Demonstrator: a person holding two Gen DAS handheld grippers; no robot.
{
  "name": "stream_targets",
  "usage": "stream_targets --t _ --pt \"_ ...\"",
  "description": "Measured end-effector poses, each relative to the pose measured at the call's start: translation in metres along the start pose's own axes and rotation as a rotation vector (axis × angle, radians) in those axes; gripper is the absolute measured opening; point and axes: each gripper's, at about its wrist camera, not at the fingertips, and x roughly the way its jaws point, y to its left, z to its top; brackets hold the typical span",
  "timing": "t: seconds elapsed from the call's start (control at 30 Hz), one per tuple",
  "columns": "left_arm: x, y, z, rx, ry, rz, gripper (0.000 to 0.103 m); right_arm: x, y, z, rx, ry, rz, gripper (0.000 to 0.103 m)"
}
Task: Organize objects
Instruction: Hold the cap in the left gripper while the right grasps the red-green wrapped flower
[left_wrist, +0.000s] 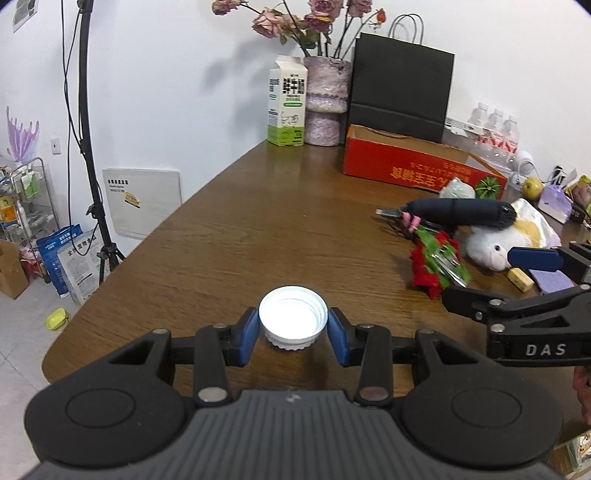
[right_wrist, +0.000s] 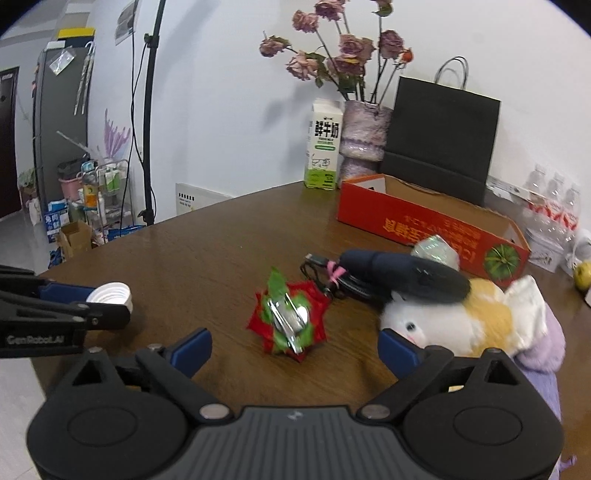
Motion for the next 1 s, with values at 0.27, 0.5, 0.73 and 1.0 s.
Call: stream_targets --t 0.27,0.5,0.73,1.0 --pt "0.01 0.01 0.009 -0.013 0.003 0.015 0.041 0.028 0.001 0.01 -0.009 0.027 -0.01 0.082" --pt "0.016 0.012 0.016 -0.016 0.002 0.019 0.041 0.037 0.0 0.011 -0.004 0.05 0.007 0.053" --pt "0.019 0.01 0.023 -0.012 -0.004 0.027 0.041 0.031 -0.001 0.014 0.006 0.023 0.042 0.037" --pt "0.018 0.002 0.033 -0.002 -0.031 0.027 0.041 0.019 -0.006 0.022 0.015 -0.025 0.059 0.032"
